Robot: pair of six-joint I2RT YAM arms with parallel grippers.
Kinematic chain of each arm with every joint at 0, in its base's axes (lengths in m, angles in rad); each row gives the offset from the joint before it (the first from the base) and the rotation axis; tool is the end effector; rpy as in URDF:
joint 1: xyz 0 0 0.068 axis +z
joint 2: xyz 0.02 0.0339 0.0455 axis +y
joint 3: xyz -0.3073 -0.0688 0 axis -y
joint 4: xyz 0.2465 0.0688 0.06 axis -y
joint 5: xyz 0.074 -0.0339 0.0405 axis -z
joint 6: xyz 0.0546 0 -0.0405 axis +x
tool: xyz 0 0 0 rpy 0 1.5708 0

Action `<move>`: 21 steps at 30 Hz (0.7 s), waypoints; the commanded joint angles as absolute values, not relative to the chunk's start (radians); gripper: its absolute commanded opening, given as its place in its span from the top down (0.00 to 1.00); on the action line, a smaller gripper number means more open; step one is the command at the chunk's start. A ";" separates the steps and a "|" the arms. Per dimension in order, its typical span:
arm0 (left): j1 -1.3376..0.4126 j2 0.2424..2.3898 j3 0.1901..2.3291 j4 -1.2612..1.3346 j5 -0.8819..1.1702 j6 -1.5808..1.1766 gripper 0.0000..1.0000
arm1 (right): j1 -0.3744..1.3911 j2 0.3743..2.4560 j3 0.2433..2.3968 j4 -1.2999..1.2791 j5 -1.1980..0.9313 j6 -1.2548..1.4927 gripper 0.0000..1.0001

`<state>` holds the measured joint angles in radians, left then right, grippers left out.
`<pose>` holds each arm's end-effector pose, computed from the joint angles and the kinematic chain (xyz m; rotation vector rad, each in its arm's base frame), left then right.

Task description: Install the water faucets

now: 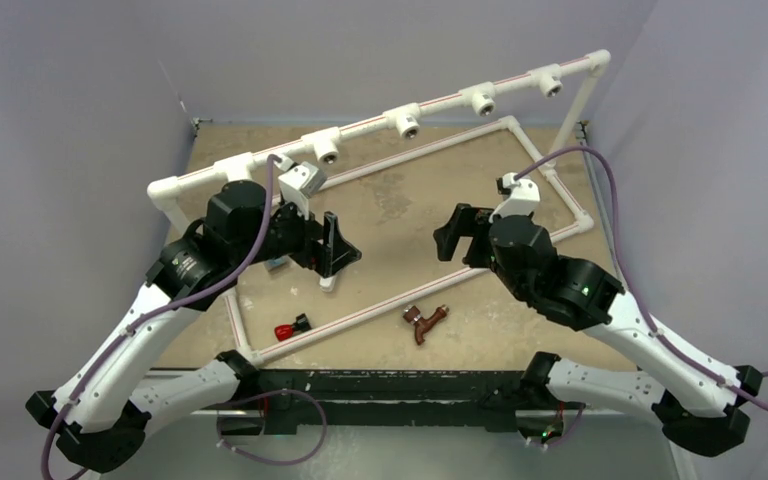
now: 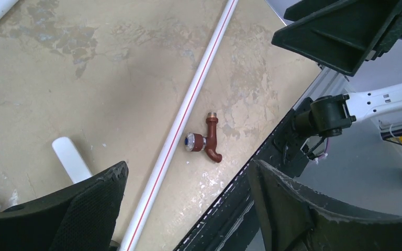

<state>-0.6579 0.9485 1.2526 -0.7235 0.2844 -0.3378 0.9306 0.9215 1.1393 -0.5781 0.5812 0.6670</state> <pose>0.1280 -0.1182 0.4428 0.5234 2.0269 -0.9082 0.1279 0.1215 0.4279 0.1375 1.9002 0.5357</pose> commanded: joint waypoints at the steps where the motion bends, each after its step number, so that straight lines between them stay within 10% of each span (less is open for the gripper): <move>1: -0.665 0.925 1.219 -0.703 0.309 -0.322 0.16 | 0.934 0.956 1.116 -0.683 0.529 0.743 0.01; 21: -0.664 0.889 1.127 -0.707 0.319 -0.306 0.15 | 0.940 1.136 0.916 -0.580 0.174 0.628 0.19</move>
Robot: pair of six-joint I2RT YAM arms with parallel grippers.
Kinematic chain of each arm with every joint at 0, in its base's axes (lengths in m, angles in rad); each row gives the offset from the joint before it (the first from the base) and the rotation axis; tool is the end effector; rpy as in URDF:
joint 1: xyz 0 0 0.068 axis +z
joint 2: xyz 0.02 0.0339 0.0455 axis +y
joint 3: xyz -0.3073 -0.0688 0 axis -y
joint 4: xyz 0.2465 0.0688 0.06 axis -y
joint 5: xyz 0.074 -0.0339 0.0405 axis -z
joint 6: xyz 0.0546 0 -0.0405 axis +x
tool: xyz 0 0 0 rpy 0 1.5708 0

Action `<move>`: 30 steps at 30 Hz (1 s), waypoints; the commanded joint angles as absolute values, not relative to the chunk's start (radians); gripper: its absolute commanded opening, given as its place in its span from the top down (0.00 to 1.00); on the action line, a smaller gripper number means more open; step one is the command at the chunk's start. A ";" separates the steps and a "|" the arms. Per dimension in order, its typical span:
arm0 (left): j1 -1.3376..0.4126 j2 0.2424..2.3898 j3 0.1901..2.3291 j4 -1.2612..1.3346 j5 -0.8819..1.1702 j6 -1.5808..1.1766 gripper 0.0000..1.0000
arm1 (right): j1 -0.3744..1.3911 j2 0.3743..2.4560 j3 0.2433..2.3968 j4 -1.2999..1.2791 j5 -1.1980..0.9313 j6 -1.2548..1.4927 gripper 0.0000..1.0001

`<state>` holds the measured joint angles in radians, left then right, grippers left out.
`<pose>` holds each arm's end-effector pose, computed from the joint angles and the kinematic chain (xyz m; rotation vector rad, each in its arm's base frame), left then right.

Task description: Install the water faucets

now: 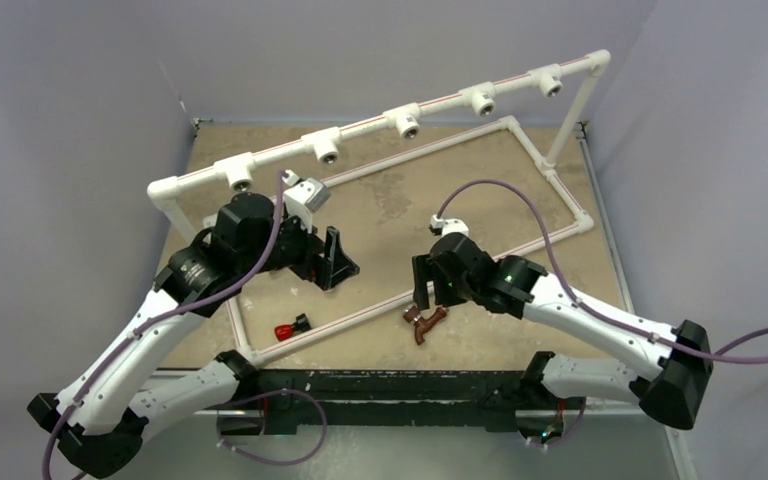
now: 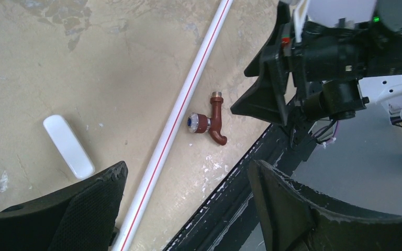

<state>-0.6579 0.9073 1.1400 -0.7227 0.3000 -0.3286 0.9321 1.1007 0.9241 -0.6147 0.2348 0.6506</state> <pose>0.1231 -0.1155 0.4115 0.5466 2.0963 -0.9001 0.1433 0.1718 0.3128 -0.2205 2.3810 0.4998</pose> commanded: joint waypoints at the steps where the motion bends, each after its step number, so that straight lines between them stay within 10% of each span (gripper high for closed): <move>1: -0.665 0.885 1.125 -0.711 0.319 -0.305 0.15 | 0.941 1.147 0.916 -0.573 0.170 0.624 0.19; 30: -0.663 1.001 1.395 -0.889 -0.386 -0.269 0.27 | 0.970 1.404 0.883 -0.416 0.181 0.622 0.21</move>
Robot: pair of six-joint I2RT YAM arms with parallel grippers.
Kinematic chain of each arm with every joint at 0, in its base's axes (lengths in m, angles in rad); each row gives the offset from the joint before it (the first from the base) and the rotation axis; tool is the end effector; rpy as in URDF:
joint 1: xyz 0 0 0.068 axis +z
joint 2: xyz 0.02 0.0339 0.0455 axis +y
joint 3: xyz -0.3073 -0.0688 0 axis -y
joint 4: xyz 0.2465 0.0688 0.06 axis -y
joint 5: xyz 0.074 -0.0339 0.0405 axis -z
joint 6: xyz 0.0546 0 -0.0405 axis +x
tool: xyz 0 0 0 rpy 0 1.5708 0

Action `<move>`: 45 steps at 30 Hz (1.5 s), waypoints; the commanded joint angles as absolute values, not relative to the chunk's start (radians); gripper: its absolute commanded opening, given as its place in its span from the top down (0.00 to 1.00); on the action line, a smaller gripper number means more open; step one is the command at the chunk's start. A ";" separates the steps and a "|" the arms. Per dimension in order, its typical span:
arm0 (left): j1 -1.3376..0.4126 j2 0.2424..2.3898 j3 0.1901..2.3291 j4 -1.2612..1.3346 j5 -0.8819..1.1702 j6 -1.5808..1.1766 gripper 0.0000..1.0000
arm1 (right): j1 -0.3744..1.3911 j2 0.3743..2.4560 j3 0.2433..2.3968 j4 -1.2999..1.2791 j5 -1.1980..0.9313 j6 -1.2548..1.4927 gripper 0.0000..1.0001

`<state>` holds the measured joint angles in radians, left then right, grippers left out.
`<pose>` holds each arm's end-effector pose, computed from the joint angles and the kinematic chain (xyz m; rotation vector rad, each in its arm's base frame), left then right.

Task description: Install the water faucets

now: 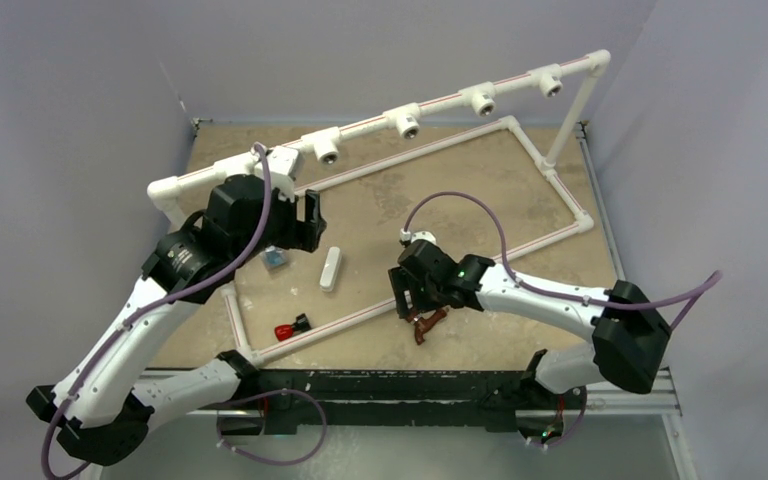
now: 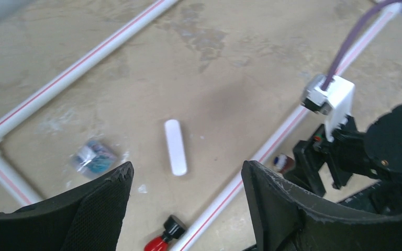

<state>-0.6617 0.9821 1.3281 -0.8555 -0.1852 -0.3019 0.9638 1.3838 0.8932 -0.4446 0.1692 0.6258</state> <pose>0.1422 -0.0980 0.4468 0.2622 2.0786 -0.3967 0.1698 0.2284 0.2494 -0.3579 2.5195 0.4461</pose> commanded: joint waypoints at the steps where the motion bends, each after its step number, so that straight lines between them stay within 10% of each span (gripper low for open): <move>1: -0.663 1.009 1.403 -0.885 -0.422 -0.260 0.28 | 0.972 1.412 0.880 -0.409 0.175 0.619 0.21; 14: -0.490 1.089 1.463 -0.817 -0.447 -0.247 0.59 | 0.992 1.532 0.896 -0.365 0.177 0.591 0.20; 32: -0.183 1.267 1.568 -0.671 -0.303 -0.323 0.68 | 1.033 1.598 0.910 -0.405 0.247 0.586 0.24; 45: -0.173 1.183 1.492 -0.731 -0.029 -0.345 0.64 | 1.057 1.603 0.900 -0.436 0.311 0.627 0.43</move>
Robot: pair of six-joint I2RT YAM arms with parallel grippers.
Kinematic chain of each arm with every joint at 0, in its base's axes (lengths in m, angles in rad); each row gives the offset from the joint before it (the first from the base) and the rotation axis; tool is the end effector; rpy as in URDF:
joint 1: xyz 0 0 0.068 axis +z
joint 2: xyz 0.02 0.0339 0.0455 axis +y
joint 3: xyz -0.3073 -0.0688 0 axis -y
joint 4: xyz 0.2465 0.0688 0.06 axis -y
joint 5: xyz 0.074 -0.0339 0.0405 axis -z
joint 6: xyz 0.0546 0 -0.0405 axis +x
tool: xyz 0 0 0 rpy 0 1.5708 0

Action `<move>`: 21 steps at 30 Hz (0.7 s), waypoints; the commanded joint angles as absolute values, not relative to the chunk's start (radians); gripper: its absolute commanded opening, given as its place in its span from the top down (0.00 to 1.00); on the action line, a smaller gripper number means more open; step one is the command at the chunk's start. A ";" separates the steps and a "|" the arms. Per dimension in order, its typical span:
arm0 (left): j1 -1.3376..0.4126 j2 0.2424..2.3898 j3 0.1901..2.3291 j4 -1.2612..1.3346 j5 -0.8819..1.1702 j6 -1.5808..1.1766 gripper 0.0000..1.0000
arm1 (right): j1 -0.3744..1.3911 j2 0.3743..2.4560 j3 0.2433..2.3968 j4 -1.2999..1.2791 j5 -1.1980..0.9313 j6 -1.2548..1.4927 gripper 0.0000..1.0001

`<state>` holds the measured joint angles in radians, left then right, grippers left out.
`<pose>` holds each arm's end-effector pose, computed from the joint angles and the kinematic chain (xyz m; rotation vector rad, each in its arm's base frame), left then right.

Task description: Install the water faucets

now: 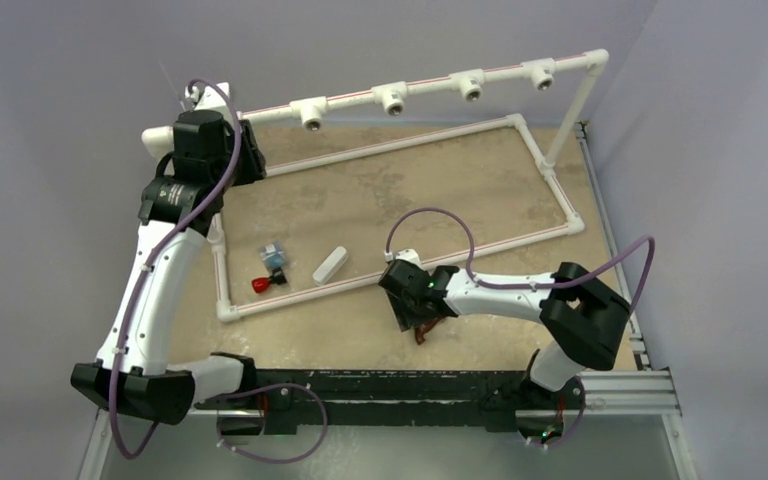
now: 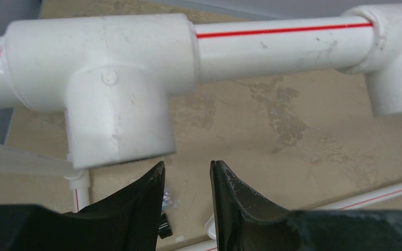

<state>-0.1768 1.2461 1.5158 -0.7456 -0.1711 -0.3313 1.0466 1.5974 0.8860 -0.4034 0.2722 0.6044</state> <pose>0.2548 -0.0361 0.4697 -0.2637 2.0251 -0.1432 0.1678 0.2609 0.1915 -0.4951 2.5834 0.2041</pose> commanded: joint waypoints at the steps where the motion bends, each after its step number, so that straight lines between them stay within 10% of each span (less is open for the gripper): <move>1: -0.173 1.172 1.480 -0.742 0.003 -0.344 0.63 | 1.058 1.604 0.899 -0.437 0.315 0.627 0.47; 8: -0.173 1.087 1.396 -0.810 0.210 -0.343 0.59 | 1.063 1.622 0.920 -0.457 0.338 0.631 0.98; 21: -0.173 0.949 1.187 -0.842 0.544 -0.362 0.51 | 1.067 1.352 1.020 -0.387 0.149 0.530 1.00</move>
<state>-0.1768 0.9688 1.2442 -0.8547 0.3847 -0.3347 1.0603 1.4555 0.9512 -0.4534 0.2512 0.6010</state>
